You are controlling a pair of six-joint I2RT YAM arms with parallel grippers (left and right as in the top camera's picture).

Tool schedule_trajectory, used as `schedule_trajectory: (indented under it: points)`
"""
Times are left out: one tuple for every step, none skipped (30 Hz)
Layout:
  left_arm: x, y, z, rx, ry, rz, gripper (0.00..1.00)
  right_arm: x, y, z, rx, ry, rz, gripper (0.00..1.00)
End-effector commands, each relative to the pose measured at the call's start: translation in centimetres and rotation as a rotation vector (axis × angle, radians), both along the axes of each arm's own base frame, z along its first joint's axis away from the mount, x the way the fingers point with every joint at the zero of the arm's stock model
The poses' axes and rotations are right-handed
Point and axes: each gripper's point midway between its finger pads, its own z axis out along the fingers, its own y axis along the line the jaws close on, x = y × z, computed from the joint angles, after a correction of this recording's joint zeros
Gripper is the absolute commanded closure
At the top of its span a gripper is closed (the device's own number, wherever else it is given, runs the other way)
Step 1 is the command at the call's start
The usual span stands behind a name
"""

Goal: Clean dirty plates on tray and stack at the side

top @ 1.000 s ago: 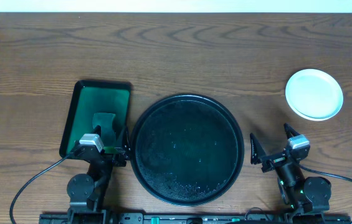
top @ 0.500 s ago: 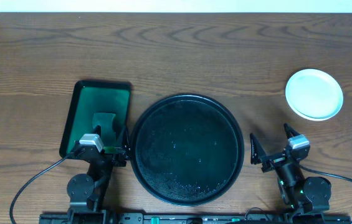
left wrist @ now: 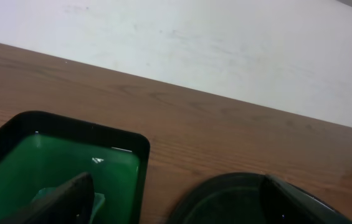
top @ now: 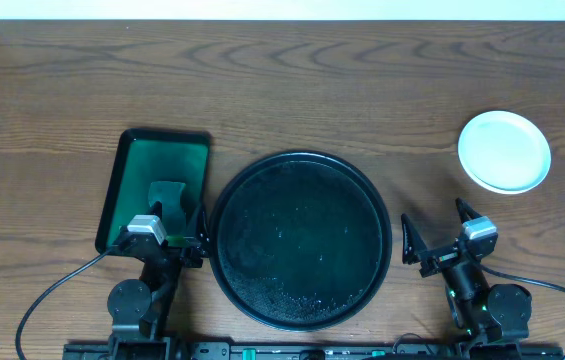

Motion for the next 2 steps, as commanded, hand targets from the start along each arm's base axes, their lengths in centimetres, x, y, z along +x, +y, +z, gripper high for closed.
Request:
schedule_trajectory:
  points:
    - [-0.17, -0.29, -1.46, 0.016, 0.048, -0.018, 0.15, -0.02, -0.01, -0.09, 0.01, 0.005, -0.004, 0.01]
    - [-0.17, -0.29, -1.45, 0.016, 0.047, -0.018, 0.15, -0.02, -0.01, -0.09, 0.01, 0.005, -0.004, 0.01]
